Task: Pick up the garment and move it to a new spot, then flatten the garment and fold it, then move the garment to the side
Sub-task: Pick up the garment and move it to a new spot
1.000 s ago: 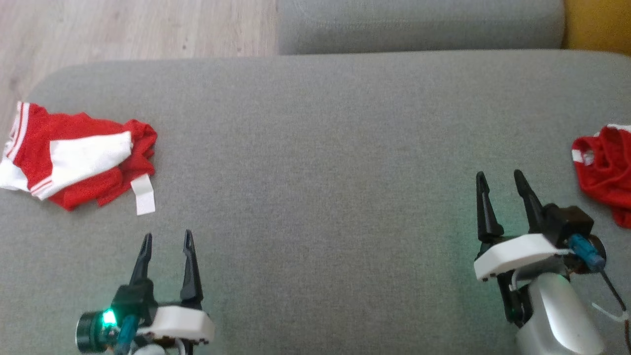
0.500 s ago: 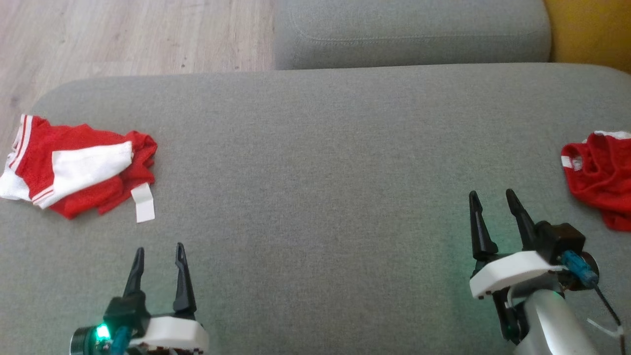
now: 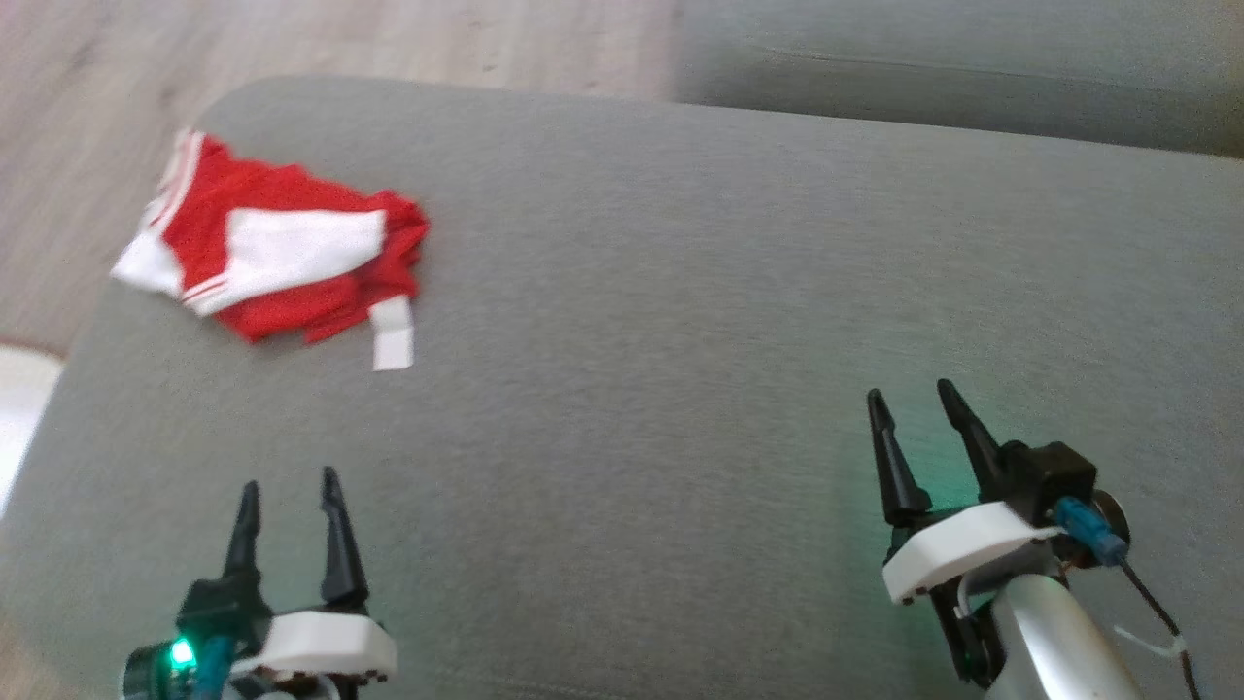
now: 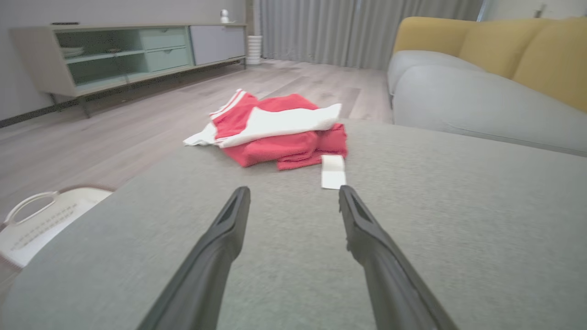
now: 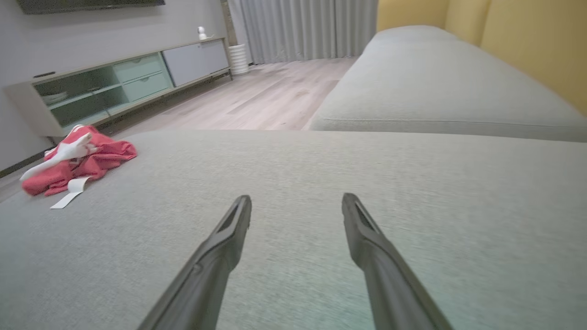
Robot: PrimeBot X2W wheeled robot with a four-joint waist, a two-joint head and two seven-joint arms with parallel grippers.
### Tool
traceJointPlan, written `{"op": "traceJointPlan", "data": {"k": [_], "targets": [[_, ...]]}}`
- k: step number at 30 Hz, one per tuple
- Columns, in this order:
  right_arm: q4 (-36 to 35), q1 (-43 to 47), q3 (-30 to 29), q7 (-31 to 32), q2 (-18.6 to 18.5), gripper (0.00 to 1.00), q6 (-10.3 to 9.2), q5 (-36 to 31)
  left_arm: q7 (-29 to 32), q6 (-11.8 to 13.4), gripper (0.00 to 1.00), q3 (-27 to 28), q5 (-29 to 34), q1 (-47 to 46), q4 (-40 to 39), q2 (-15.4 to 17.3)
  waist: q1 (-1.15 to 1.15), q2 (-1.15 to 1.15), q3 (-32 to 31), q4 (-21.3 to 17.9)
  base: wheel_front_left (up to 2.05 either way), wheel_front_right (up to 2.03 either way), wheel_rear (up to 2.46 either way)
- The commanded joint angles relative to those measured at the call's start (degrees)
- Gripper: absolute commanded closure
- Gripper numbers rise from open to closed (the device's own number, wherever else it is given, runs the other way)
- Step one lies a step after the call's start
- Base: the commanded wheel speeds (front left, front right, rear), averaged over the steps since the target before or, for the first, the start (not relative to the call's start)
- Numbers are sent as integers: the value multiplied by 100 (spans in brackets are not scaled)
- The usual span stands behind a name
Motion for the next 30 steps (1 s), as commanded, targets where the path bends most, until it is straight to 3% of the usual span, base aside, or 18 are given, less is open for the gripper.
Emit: {"op": "traceJointPlan", "data": {"k": [1, 7, 13, 18, 22, 30], "targets": [[-148, -191, 213, -37, -1, 0, 37, 28, -55, 44, 0, 293, -50, -204, -195, 25, 0, 0, 161, 551, 0, 0, 0], [-119, -292, 452, -37, -1, 0, 37, 85, -55, 85, 0, 708, -204, -60, -188, 25, 0, 0, 275, 1117, 0, 0, 0], [-106, -375, 546, -37, -1, 0, 37, 101, -55, -25, 0, 1081, -207, -34, -161, 25, 0, 0, 337, 1257, 0, 0, 0], [-191, -506, 639, -37, -1, 0, 37, 80, -55, -456, 0, 1548, -279, -335, 70, 50, 0, 0, 574, 1085, 0, 0, 0], [-315, -626, 642, -37, -1, 0, 37, 11, -55, -714, 0, 1839, -271, -713, 209, 235, 0, 0, 778, 968, 0, 0, 0], [-816, -1013, 824, -37, -1, 0, 37, -55, -55, -1100, 0, 1989, -346, -2237, 941, 1097, 0, 0, 1351, 572, 0, 0, 0]]}}
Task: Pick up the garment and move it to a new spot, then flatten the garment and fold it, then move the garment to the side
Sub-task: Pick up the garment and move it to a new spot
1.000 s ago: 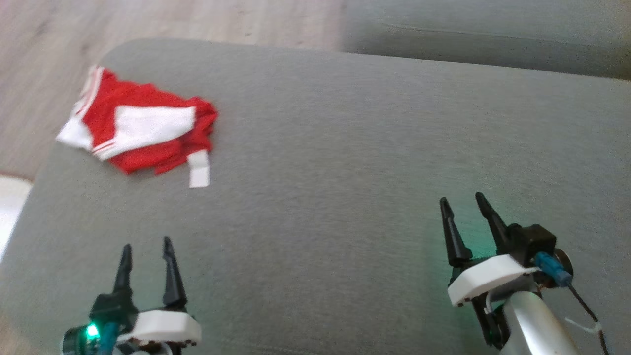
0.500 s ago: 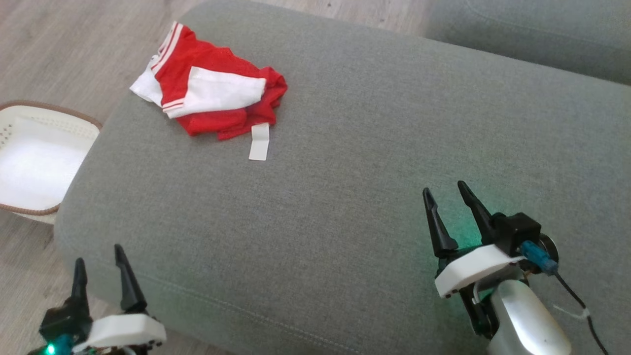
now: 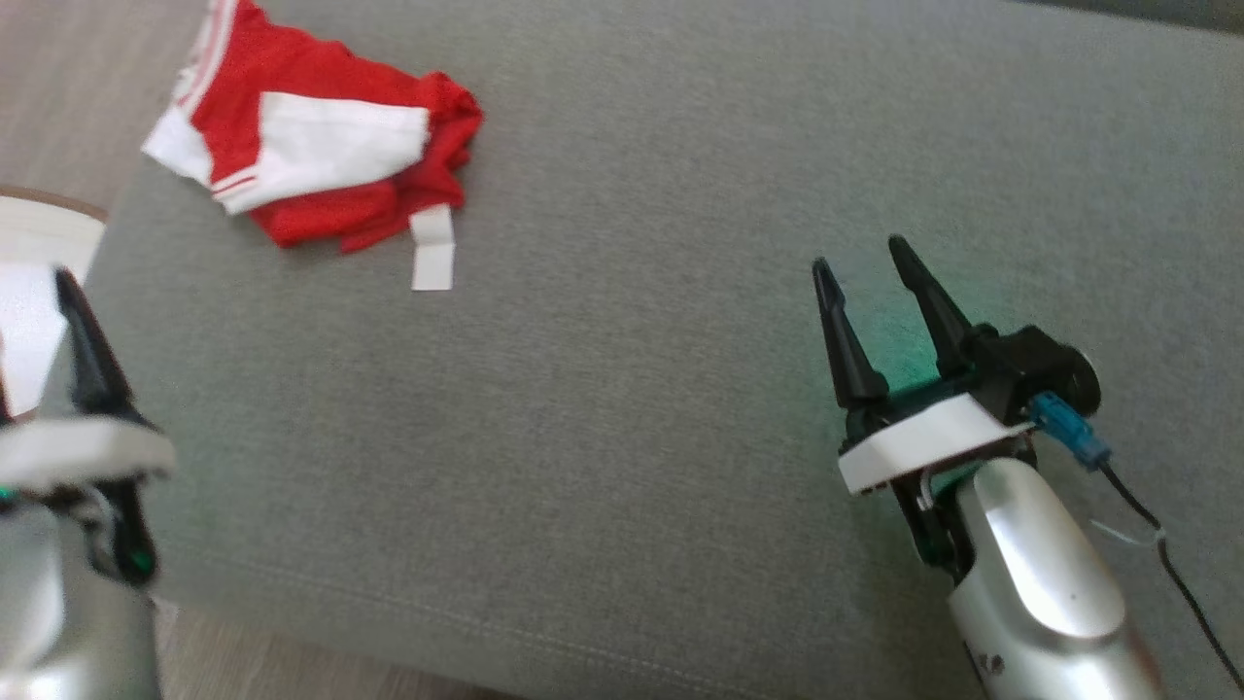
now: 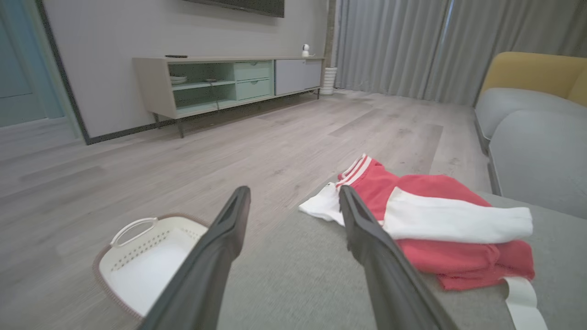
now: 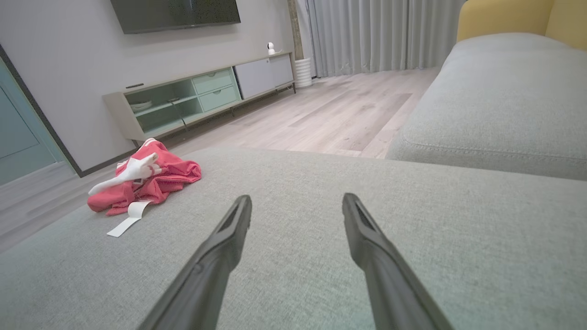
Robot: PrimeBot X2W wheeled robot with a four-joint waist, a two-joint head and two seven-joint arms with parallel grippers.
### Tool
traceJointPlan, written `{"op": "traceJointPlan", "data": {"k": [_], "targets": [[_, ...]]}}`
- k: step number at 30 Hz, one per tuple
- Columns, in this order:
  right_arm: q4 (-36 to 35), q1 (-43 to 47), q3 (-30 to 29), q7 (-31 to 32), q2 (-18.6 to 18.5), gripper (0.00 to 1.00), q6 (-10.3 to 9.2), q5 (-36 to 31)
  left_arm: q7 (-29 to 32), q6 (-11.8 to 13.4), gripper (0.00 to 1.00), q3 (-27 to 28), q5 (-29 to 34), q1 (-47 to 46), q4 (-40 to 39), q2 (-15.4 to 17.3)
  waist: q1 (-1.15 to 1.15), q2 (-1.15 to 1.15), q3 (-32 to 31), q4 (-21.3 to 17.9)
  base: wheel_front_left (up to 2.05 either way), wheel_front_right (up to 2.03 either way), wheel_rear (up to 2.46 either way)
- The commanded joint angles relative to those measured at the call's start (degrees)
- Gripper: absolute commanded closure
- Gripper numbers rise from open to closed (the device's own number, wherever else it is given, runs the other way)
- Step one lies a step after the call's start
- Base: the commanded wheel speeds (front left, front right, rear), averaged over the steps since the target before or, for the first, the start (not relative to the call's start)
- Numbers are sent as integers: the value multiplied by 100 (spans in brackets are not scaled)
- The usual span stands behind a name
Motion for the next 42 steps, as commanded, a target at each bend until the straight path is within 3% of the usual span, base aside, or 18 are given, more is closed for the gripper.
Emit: {"op": "traceJointPlan", "data": {"k": [1, 5, 11, 19, 27, 28, 29, 35, 42], "targets": [[-225, -159, 163, -37, 17, 0, 37, -45, -52, -36, 0, 140, -30, -285, -23, 371, -1, 0, 212, -198, 0, 0, 0], [-393, -344, 306, -37, 17, 0, 37, -103, -52, -71, 0, -403, -185, -1111, 612, 785, -1, 0, 434, -448, 0, 0, 0], [-536, -571, 515, -37, 17, 0, 37, -137, 16, -74, 0, -1243, -892, -1895, 1458, 1198, -1, 0, 752, -855, 0, 0, 0], [-666, -618, 474, -37, 17, 0, 37, -256, 447, -75, 0, -2047, -1756, -2447, 2287, 1489, -1, 0, 1148, -1328, 0, 0, 0], [-771, -650, 342, -37, 17, 0, 37, -275, 1043, -75, 0, -2441, -2231, -2507, 2976, 1601, -1, 0, 1312, -1475, 0, 0, 0], [-770, -651, 330, -37, 17, 0, 37, -274, 1044, -75, 68, -2483, -2244, -2520, 3023, 1624, -1, 0, 1313, -1479, 0, 0, 0], [-765, -653, 315, -37, 17, 0, 37, -271, 1046, -75, 100, -2544, -2253, -2529, 3041, 1635, -1, 0, 1306, -1480, 0, 0, 0], [-728, -636, 205, -37, 17, 0, 37, -214, 692, -75, 100, -2863, -2236, -2725, 2832, 1777, -1, 0, 1154, -1449, 0, 0, 0], [-626, -512, 171, -37, 17, 0, 37, 11, 99, -75, 100, -3492, -2097, -3218, 2063, 1962, -1, 0, 682, -1487, 0, 0, 0]]}}
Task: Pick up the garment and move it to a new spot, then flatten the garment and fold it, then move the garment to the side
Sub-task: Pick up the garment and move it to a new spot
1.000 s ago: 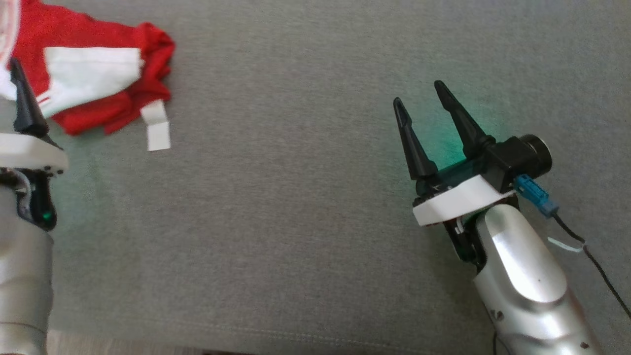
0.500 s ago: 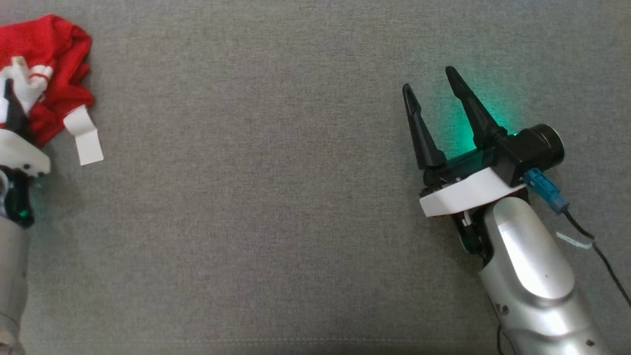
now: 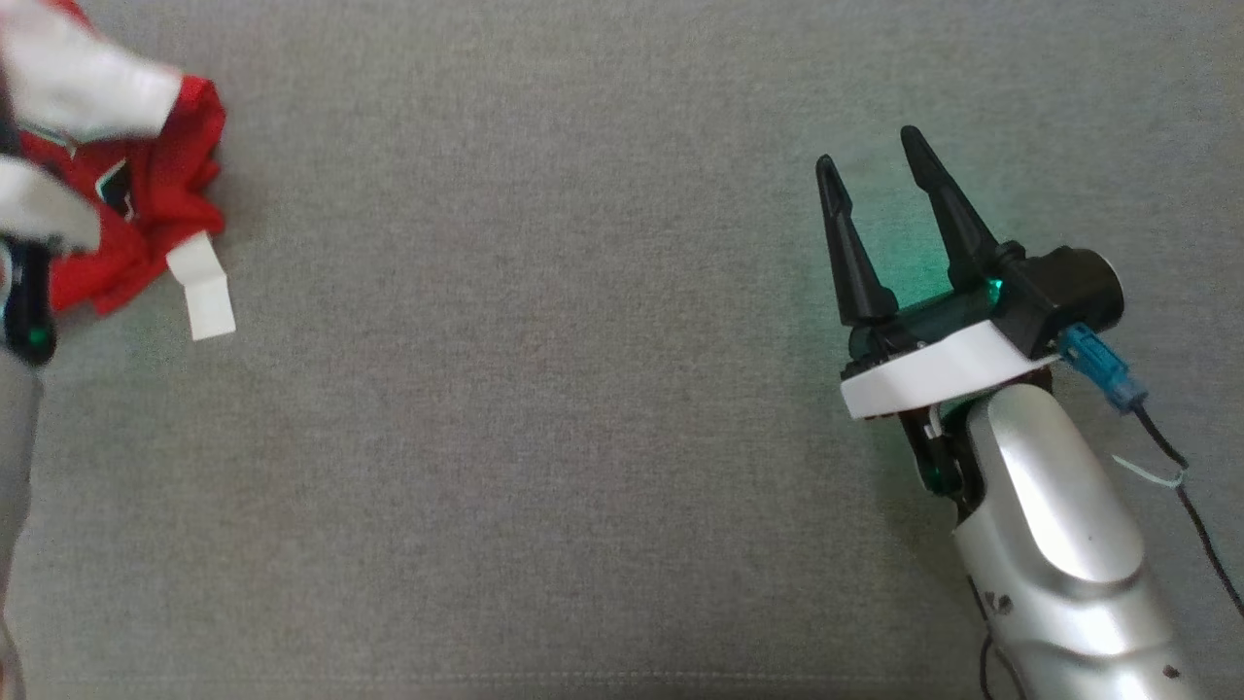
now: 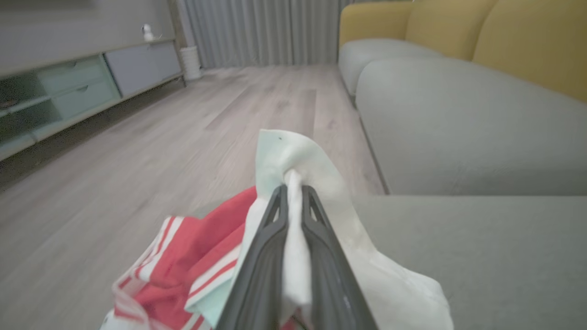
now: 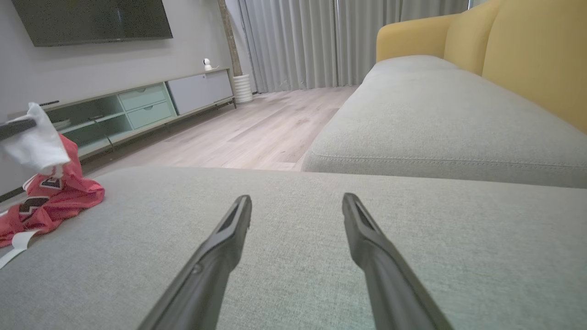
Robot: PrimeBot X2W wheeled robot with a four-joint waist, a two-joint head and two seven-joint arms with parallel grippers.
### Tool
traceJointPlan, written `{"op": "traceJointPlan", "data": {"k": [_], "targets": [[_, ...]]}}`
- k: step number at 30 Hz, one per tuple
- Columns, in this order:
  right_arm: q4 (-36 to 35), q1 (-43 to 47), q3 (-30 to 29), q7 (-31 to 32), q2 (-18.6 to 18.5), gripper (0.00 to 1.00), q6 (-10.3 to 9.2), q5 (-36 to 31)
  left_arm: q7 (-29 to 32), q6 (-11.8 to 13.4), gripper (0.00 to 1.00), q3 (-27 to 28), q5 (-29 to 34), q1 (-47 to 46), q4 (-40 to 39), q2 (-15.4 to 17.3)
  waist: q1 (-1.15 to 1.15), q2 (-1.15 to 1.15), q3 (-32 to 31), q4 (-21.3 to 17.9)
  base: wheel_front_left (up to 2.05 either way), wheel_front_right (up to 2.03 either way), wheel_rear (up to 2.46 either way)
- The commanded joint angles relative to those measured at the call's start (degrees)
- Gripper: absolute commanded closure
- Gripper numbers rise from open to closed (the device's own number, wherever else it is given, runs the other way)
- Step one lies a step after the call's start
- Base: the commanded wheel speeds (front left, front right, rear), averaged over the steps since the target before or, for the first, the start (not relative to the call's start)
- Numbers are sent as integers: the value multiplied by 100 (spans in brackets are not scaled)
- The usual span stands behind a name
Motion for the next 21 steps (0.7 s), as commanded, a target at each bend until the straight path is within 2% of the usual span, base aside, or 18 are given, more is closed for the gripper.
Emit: {"op": "traceJointPlan", "data": {"k": [1, 6, 10, 16, 21], "targets": [[-158, 107, 108, -37, 72, 0, 37, 71, -87, 10, 100, 71, 53, -275, -249, 393, 0, 0, -184, -57, 0, 0, 0], [-132, 223, 140, -37, 72, 0, 37, 281, -182, 10, 100, -282, 122, -487, -1079, 268, 0, 0, -526, -300, 0, 0, 0], [-111, 305, 153, -37, 72, 0, 37, 423, -194, 10, 100, -589, 122, -508, -1728, -30, 0, 0, -732, -615, 0, 0, 0], [-95, 435, 153, -37, 72, 0, 37, 553, -197, 10, 100, -1024, 60, -421, -2490, -702, 0, 0, -896, -1193, 0, 0, 0], [-95, 529, 138, -37, 72, 0, 37, 621, -197, 10, 100, -1732, -58, -327, -2740, -1492, 0, 0, -937, -1605, 0, 0, 0]]}}
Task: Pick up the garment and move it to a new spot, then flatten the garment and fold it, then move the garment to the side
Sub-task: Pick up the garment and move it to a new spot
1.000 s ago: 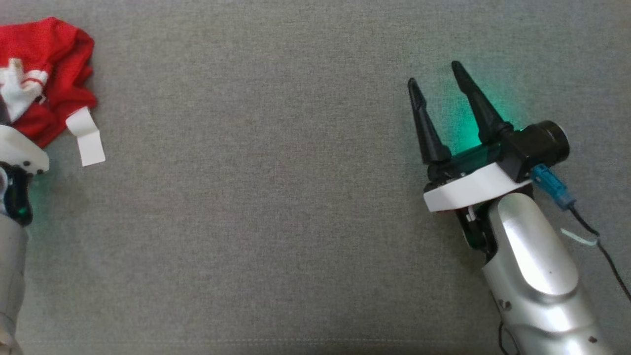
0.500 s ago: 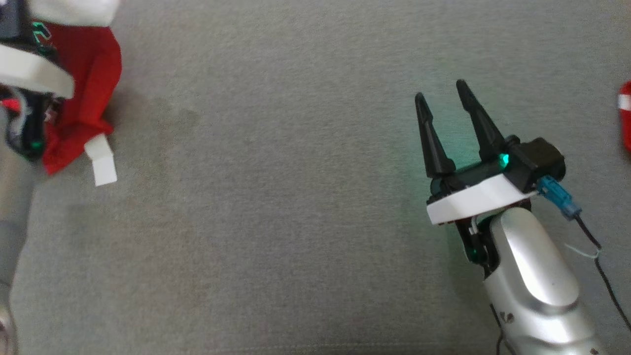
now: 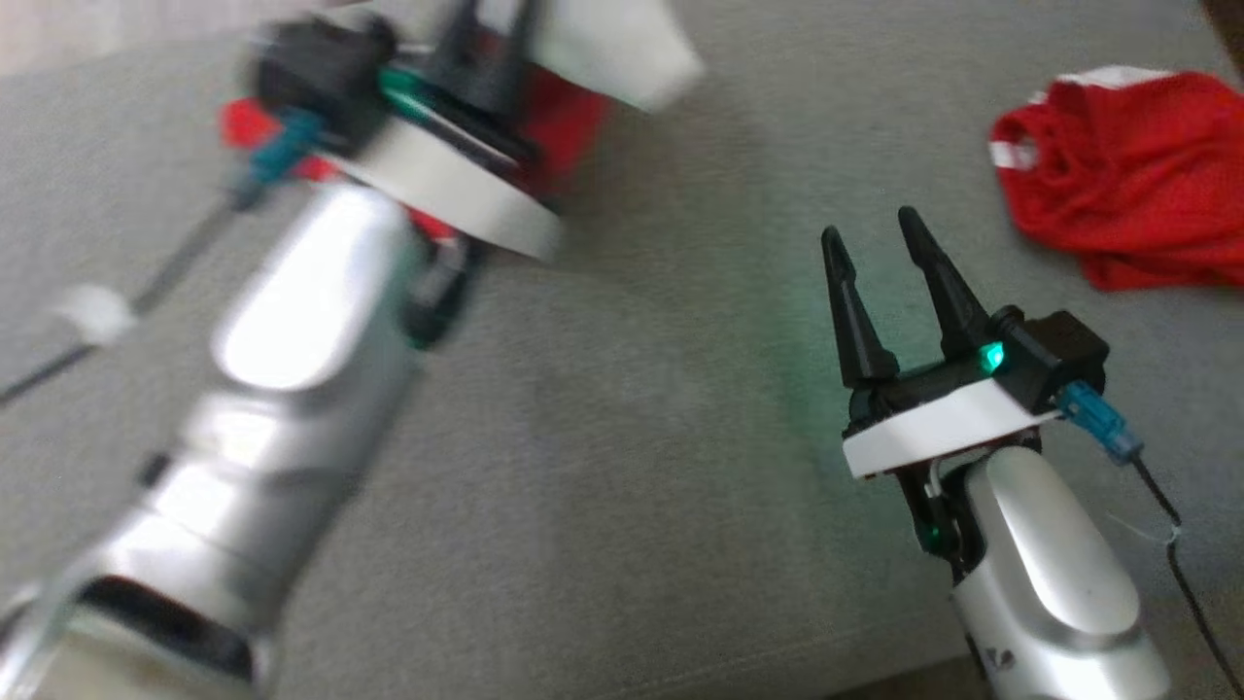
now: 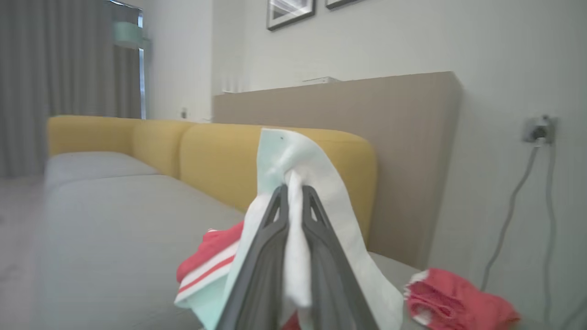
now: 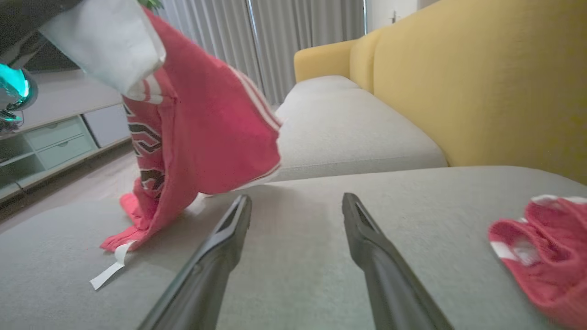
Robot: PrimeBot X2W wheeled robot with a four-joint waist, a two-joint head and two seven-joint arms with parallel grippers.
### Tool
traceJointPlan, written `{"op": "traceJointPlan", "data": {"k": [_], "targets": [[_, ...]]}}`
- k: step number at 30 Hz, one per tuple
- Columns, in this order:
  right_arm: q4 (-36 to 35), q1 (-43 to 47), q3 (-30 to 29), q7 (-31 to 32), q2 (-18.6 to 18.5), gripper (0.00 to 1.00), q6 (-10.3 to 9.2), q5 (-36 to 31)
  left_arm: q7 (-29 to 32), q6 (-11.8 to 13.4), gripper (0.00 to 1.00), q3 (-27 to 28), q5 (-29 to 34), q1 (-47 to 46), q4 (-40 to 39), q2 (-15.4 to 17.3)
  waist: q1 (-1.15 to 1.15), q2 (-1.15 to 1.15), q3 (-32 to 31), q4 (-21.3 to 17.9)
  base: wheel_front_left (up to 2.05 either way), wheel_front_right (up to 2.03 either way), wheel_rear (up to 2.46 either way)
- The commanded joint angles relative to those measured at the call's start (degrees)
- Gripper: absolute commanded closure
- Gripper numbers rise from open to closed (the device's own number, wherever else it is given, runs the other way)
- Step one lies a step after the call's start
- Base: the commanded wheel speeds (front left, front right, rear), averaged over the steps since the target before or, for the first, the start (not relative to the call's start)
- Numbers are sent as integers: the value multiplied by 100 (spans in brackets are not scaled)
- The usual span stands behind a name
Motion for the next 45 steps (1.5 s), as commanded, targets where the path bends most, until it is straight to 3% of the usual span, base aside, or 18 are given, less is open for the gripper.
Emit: {"op": "traceJointPlan", "data": {"k": [1, 4, 5, 6, 10, 14, 15, 22, 27, 32, 39, 45], "targets": [[-157, -14, 123, -37, 68, 0, 37, 57, -28, 10, 100, 33, -49, -143, -194, -9, 1, 0, -56, -254, 0, 0, 0], [-159, 9, 169, -37, 68, 0, 37, 106, -28, 10, 100, -312, -83, -29, -48, -350, 1, 0, -54, -438, 0, 0, 0], [-160, 11, 184, -37, 68, 0, 37, 119, -29, 10, 85, -407, -65, 25, 38, -417, 1, 0, -48, -481, 0, 0, 0], [-162, 14, 188, -37, 68, 0, 37, 131, -29, 10, 0, -490, -66, 92, 149, -471, 1, 0, -42, -509, 0, 0, 0], [-168, 39, 125, -37, 68, 0, 37, 142, -29, 11, 0, -492, -14, 380, 556, -548, 1, 0, -44, -483, 0, 0, 0], [-147, 94, -9, -37, 68, 0, 37, 105, -29, 136, 0, 16, 129, 863, 636, -447, 1, 0, -123, -265, 0, 0, 0], [-124, 127, -66, -37, 68, 0, 37, 75, -29, 287, 0, 391, 280, 1192, 518, -336, 1, 0, -196, -124, 0, 0, 0], [13, 253, -238, -37, 68, 0, 37, -58, -29, 679, 0, 1501, 930, 2465, -27, -56, 1, 0, -505, 340, 0, 0, 0], [155, 400, -343, -37, 68, 0, 37, -106, -29, 826, 0, 2455, 1385, 3630, -492, -35, 1, 0, -782, 633, 0, 0, 0], [289, 614, -386, -37, 68, 0, 37, -152, -29, 746, 0, 3177, 1871, 4546, -856, -150, 1, 0, -1045, 817, 0, 0, 0], [455, 975, -453, -37, 68, 0, 37, -147, -29, 619, 0, 4017, 2264, 5548, -1301, -552, 1, 0, -1420, 829, 0, 0, 0], [453, 1168, -558, -37, 68, 0, 37, -157, -29, 448, 0, 4273, 2541, 5949, -1545, -729, 1, 0, -1498, 820, 0, 0, 0]]}}
